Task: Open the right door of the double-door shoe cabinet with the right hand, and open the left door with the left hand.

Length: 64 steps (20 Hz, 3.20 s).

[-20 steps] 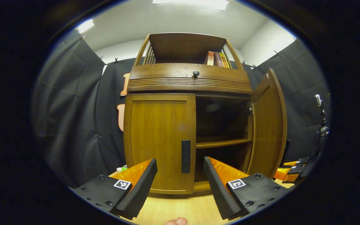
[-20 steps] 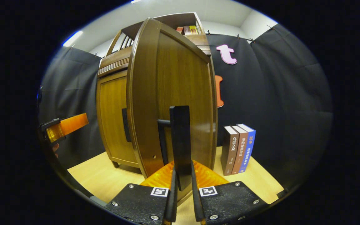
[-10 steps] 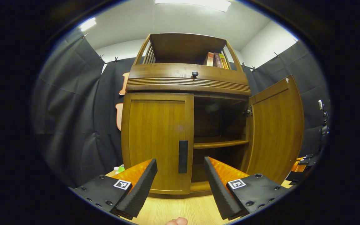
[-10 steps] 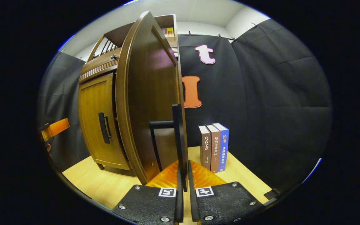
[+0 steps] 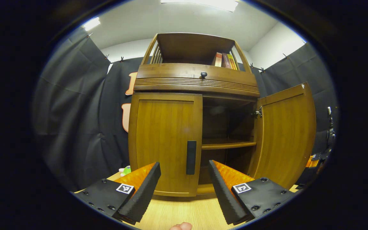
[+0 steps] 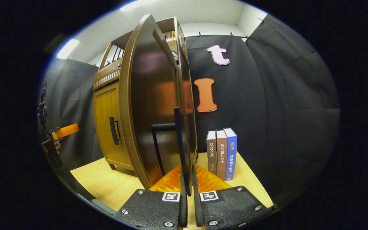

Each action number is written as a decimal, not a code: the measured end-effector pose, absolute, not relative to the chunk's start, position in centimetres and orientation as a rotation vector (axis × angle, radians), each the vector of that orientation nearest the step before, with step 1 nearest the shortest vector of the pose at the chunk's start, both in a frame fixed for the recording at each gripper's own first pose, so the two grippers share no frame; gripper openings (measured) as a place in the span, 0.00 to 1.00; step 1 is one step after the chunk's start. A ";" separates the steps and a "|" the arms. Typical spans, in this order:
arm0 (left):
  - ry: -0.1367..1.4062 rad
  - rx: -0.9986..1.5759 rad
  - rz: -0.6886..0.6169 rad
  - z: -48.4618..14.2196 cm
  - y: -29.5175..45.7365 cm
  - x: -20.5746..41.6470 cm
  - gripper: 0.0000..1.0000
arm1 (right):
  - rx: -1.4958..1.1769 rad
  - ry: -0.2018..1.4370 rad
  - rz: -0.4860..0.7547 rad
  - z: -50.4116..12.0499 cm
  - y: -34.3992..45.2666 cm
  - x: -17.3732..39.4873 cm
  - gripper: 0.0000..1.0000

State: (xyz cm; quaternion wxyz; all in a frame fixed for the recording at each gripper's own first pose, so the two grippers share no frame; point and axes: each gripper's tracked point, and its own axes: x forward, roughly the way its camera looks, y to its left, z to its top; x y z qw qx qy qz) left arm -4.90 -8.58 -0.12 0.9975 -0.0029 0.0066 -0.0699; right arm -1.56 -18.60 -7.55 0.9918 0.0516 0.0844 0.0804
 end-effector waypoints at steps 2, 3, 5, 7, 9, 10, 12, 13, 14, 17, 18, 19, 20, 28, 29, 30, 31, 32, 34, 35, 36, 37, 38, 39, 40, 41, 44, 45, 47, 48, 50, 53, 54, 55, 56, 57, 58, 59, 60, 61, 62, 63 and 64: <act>0.017 -0.008 -0.132 -0.3 -8.2 -5.2 0.94 | 0.104 0.177 0.182 -7.7 -19.1 -1.2 0.22; 0.019 -0.006 -0.127 -0.4 -8.0 -5.2 0.94 | 0.100 0.177 0.176 -7.6 -19.4 -1.2 0.10; 0.025 -0.004 -0.115 -0.6 -7.7 -5.3 0.95 | 0.095 0.170 0.163 -7.5 -19.6 -1.3 0.32; 0.027 -0.007 -0.106 -0.5 -7.5 -5.5 0.95 | 0.110 0.162 0.146 -7.5 -19.5 -1.5 0.37; 0.028 -0.008 -0.107 -0.6 -7.5 -5.5 0.94 | 0.116 0.154 0.127 -7.4 -19.4 -1.6 0.47; 0.028 -0.008 -0.108 -0.6 -7.6 -5.5 0.95 | 0.117 0.148 0.122 -7.5 -19.4 -1.6 0.54; 0.031 -0.011 -0.110 -0.7 -7.6 -5.5 0.95 | 0.125 0.137 0.112 -7.4 -19.3 -1.9 0.73; 0.033 -0.010 -0.111 -0.7 -7.7 -5.5 0.95 | 0.127 0.134 0.099 -7.5 -19.4 -2.0 0.75; 0.034 -0.007 -0.113 -0.7 -7.7 -5.5 0.94 | 0.127 0.133 0.093 -7.4 -19.5 -2.1 0.64; 0.035 -0.001 -0.114 -1.0 -7.5 -5.6 0.94 | 0.113 0.126 0.088 -7.3 -19.1 -2.6 0.54; 0.035 -0.001 -0.110 -1.0 -7.3 -5.5 0.94 | 0.121 0.131 0.091 -7.4 -19.0 -3.1 0.66; 0.037 -0.003 -0.105 -1.2 -7.1 -5.4 0.94 | 0.136 0.129 0.090 -7.1 -19.1 -3.9 0.66; 0.041 -0.007 -0.102 -1.4 -7.0 -5.3 0.94 | 0.150 0.131 0.068 -6.9 -19.8 -4.9 0.77; 0.057 0.006 -0.138 -2.3 -8.3 -2.9 0.95 | 0.103 0.132 -0.060 -4.5 -19.4 -11.4 0.79; 0.061 0.007 -0.141 -2.4 -8.4 -2.7 0.95 | 0.093 0.149 -0.061 -4.2 -18.3 -11.7 0.80; 0.067 0.008 -0.142 -2.6 -8.4 -2.7 0.95 | 0.092 0.152 -0.049 -3.8 -16.8 -11.8 0.82; 0.072 0.008 -0.137 -2.7 -8.2 -2.8 0.95 | 0.090 0.149 -0.028 -3.2 -15.1 -11.6 0.83; 0.076 0.007 -0.131 -2.9 -8.3 -2.7 0.95 | 0.078 0.142 -0.001 -2.6 -13.1 -11.1 0.97; 0.086 -0.001 -0.119 -3.0 -8.1 -2.7 0.95 | 0.039 0.137 0.045 -1.6 -10.0 -10.3 0.87; 0.089 -0.003 -0.112 -3.0 -7.9 -2.7 0.95 | 0.021 0.133 0.042 -1.4 -9.1 -9.5 0.89; 0.089 -0.002 -0.103 -3.1 -7.8 -2.6 0.95 | 0.021 0.125 0.028 -1.4 -8.7 -8.4 0.91; 0.089 0.001 -0.097 -3.2 -7.7 -2.6 0.94 | 0.031 0.115 0.028 -1.4 -7.8 -7.5 1.00; 0.089 0.005 -0.089 -3.2 -7.7 -2.6 0.95 | 0.044 0.101 0.033 -1.3 -7.0 -6.8 1.00; 0.086 0.006 -0.075 -3.1 -7.6 -2.4 0.94 | 0.036 0.094 0.039 -1.5 -6.4 -6.4 1.00; 0.081 -0.002 -0.069 -3.0 -7.8 -2.3 0.95 | 0.014 0.095 0.041 -1.7 -6.0 -5.9 0.92; 0.080 -0.016 -0.077 -3.0 -8.0 -2.1 0.95 | -0.001 0.096 0.047 -2.0 -5.8 -5.6 0.92; 0.089 -0.035 -0.113 -3.2 -8.1 -2.2 0.95 | 0.025 0.110 0.080 -2.5 -4.4 -5.4 0.92; 0.088 -0.028 -0.123 -3.2 -8.2 -2.1 0.97 | 0.046 0.111 0.079 -2.6 -4.3 -5.6 0.92; 0.070 -0.005 -0.142 -2.8 -8.4 -1.3 0.95 | 0.063 0.099 0.050 -2.6 -4.5 -6.0 1.00; 0.063 0.000 -0.157 -2.8 -8.7 -0.7 0.97 | 0.055 0.091 0.029 -2.6 -5.1 -6.4 1.00; 0.074 -0.008 -0.198 -3.1 -9.6 -0.3 0.98 | 0.048 0.084 0.002 -2.4 -5.9 -7.2 0.92; 0.046 0.054 -0.184 -2.9 -8.8 0.3 0.94 | 0.045 0.075 -0.016 -2.0 -6.8 -8.4 1.00; 0.042 0.068 -0.178 -2.8 -8.7 1.3 0.95 | 0.031 0.068 -0.039 -1.9 -7.5 -8.6 0.92; 0.051 0.071 -0.186 -3.0 -8.9 1.8 0.95 | 0.017 0.063 -0.056 -1.9 -8.2 -9.0 0.95; 0.065 0.070 -0.191 -3.4 -9.1 1.5 0.95 | 0.009 0.059 -0.070 -1.9 -8.6 -9.3 0.97; 0.079 0.066 -0.196 -3.7 -9.1 1.5 0.95 | 0.007 0.051 -0.082 -1.6 -9.0 -9.5 0.92; 0.088 0.064 -0.202 -3.8 -9.2 1.6 0.95 | 0.010 0.043 -0.085 -1.3 -9.1 -9.7 0.92; 0.089 0.066 -0.203 -3.7 -9.2 1.7 0.99 | 0.013 0.039 -0.085 -1.2 -9.2 -9.9 0.92; 0.091 0.070 -0.198 -3.9 -9.0 1.6 0.97 | 0.012 0.038 -0.086 -1.1 -9.3 -10.1 0.92; 0.092 0.074 -0.187 -3.9 -8.8 1.6 0.95 | 0.006 0.038 -0.090 -1.1 -9.5 -10.2 1.00; 0.093 0.075 -0.173 -4.2 -8.7 1.7 0.95 | -0.003 0.040 -0.093 -1.2 -9.6 -10.3 0.82; 0.095 0.073 -0.160 -4.3 -8.6 1.9 0.95 | -0.012 0.043 -0.094 -1.5 -9.8 -10.4 0.82; 0.101 0.067 -0.155 -4.2 -8.7 2.1 0.95 | -0.019 0.046 -0.094 -1.6 -9.9 -10.5 0.82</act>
